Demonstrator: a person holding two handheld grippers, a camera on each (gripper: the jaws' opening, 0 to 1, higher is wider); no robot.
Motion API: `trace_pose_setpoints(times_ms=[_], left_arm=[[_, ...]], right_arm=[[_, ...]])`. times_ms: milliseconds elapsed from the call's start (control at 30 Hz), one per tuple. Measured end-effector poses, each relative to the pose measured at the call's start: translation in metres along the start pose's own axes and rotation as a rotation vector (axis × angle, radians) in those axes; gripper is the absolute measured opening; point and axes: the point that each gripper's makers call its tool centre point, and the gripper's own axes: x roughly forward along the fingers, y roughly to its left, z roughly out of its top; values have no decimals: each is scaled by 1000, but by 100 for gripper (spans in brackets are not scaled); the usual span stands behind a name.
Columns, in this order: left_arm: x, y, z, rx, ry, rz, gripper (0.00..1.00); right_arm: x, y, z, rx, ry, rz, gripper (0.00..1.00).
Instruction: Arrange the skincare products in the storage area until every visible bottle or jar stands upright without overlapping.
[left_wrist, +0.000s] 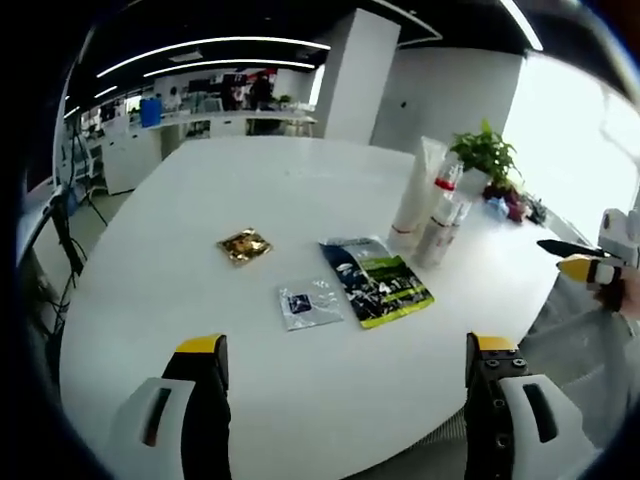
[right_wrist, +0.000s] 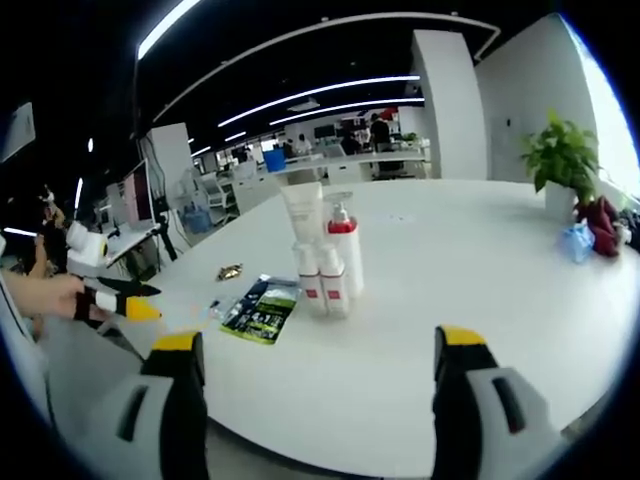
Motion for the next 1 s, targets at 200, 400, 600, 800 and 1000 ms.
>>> trace_pose_setpoints(times_ms=[200, 400, 600, 800, 1000], left_arm=[[3, 9, 7, -17, 9, 39, 97], [10, 16, 14, -53, 16, 63, 97], [21, 21, 19, -73, 46, 83, 97], [35, 33, 31, -103, 44, 128, 97], [54, 51, 35, -116, 81, 196, 95]], right_arm=[[0, 0, 0, -1, 0, -3, 96], [0, -1, 0, 2, 0, -7, 96], [1, -2, 0, -1, 2, -12, 96], [2, -3, 0, -3, 10, -14, 96], [4, -4, 0, -2, 12, -14, 96]])
